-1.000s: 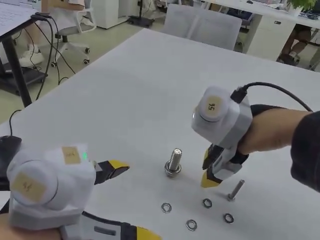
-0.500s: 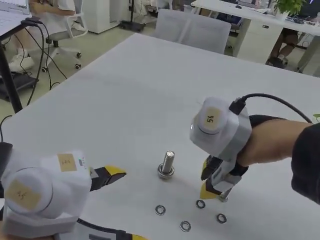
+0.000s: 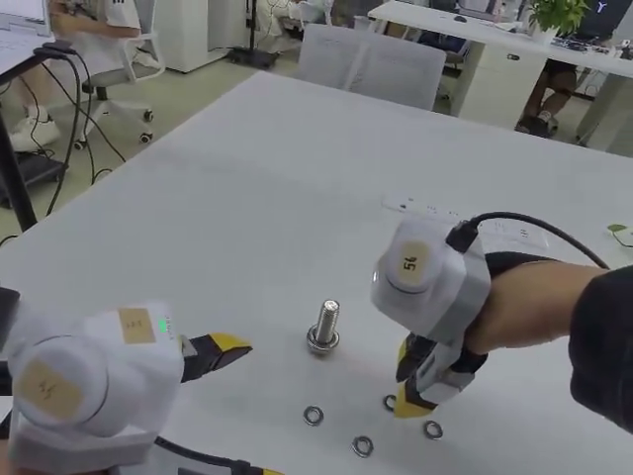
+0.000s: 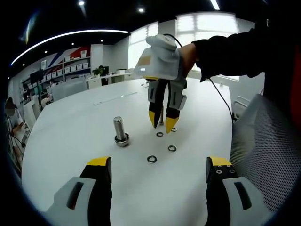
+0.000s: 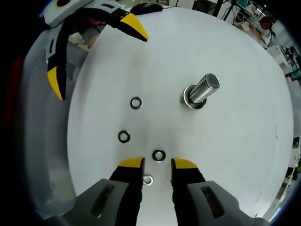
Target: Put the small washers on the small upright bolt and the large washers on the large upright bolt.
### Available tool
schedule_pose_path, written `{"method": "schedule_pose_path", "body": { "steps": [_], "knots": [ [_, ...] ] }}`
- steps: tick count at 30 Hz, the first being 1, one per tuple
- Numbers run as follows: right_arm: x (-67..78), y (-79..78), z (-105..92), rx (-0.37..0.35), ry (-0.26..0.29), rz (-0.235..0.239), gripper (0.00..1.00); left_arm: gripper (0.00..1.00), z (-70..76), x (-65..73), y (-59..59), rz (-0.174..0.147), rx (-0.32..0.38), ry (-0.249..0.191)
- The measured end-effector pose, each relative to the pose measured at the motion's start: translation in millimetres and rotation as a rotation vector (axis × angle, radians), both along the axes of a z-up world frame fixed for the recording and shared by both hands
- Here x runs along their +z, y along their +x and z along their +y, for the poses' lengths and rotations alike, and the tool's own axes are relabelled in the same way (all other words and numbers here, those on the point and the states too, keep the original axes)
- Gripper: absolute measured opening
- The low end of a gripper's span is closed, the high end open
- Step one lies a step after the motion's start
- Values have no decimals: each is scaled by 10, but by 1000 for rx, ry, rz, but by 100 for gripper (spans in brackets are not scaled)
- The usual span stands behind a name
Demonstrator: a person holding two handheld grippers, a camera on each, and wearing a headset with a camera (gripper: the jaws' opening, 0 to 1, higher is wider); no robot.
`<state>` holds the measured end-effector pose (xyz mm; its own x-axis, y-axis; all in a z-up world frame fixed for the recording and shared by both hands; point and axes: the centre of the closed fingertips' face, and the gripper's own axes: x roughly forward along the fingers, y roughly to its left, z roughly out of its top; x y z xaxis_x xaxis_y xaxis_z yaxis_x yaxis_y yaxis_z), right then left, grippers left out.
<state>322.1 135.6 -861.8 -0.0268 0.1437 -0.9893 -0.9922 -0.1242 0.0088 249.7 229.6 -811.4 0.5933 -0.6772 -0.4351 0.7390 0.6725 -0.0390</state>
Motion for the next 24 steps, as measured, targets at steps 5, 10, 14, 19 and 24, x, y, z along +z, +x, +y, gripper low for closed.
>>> {"method": "schedule_pose_path", "body": {
  "steps": [5, 10, 14, 19, 24],
  "knots": [
    [-41, -1, -2, 3, 0, -3, 23, 82, -10, -1, -4, 1, -6, -1],
    [-63, 0, 8, 2, 1, -3, 21, 81, -27, -10, -10, 2, -15, 3],
    [-86, 2, 2, 6, -4, -5, 20, 82, -43, -8, -19, 4, -26, 2],
    [-96, -9, 15, 6, -2, -2, 19, 82, -62, -6, -24, 4, -36, 5],
    [-113, -7, 12, 5, -2, -6, 19, 82, -64, -7, -28, 4, -41, 13]
  ]
}}
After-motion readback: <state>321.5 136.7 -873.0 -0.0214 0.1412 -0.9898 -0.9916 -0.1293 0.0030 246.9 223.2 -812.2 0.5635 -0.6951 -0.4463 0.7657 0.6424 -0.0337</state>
